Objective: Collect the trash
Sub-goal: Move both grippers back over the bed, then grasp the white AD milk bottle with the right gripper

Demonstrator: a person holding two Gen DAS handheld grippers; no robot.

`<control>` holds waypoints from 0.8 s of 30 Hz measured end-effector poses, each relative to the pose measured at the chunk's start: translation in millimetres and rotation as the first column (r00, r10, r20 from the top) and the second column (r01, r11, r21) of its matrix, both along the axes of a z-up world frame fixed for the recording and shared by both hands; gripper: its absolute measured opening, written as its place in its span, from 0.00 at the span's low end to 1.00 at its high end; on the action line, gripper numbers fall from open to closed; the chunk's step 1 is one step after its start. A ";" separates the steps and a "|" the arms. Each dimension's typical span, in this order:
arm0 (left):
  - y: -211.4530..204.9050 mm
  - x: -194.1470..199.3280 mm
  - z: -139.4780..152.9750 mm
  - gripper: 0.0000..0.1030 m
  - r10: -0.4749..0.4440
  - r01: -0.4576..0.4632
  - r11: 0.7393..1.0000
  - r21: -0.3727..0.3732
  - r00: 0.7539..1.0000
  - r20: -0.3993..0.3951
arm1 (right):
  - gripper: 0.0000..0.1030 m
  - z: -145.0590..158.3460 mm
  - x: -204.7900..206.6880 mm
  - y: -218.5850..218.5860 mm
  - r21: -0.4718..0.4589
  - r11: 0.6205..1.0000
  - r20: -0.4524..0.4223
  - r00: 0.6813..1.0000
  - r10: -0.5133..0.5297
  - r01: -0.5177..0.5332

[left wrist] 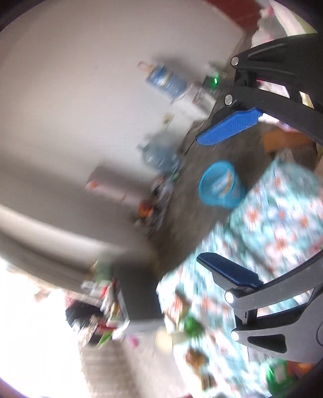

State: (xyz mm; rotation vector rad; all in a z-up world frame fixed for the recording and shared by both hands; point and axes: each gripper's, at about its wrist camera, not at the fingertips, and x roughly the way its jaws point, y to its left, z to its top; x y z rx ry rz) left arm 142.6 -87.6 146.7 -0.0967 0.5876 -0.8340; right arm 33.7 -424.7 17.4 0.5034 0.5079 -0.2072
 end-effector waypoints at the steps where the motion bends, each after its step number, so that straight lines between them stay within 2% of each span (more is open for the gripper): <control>1: 25.6 -13.0 -0.5 0.82 0.059 -0.059 0.998 -0.009 0.998 0.020 | 0.93 6.0 -0.9 7.5 0.003 0.999 0.004 0.999 0.031 -0.032; 6: 116.0 -55.7 -18.5 0.83 0.259 -0.258 0.965 -0.036 0.966 0.007 | 0.93 26.7 3.3 51.9 0.034 0.976 -0.004 0.977 0.215 -0.214; 10: 152.7 -75.2 -46.3 0.83 0.369 -0.369 0.929 -0.018 0.929 -0.007 | 0.93 22.9 8.5 105.4 0.082 0.933 -0.040 0.934 0.355 -0.351; 14: 168.9 -90.7 -71.7 0.83 0.400 -0.399 0.916 0.026 0.916 -0.020 | 0.93 8.3 20.8 162.8 0.155 0.867 -0.099 0.866 0.491 -0.474; 18: 164.7 -93.2 -97.9 0.83 0.419 -0.414 0.903 0.118 0.908 -0.020 | 0.93 -6.8 30.7 223.8 0.178 0.795 -0.151 0.782 0.605 -0.580; 19: 164.3 -93.2 -103.1 0.83 0.424 -0.417 0.899 0.135 0.906 -0.020 | 0.93 -10.3 32.9 238.2 0.170 0.784 -0.169 0.766 0.620 -0.597; 24: 169.7 -91.2 -124.8 0.83 0.433 -0.419 0.896 0.146 0.898 -0.075 | 0.92 -24.5 45.5 269.6 0.155 0.769 -0.251 0.728 0.638 -0.621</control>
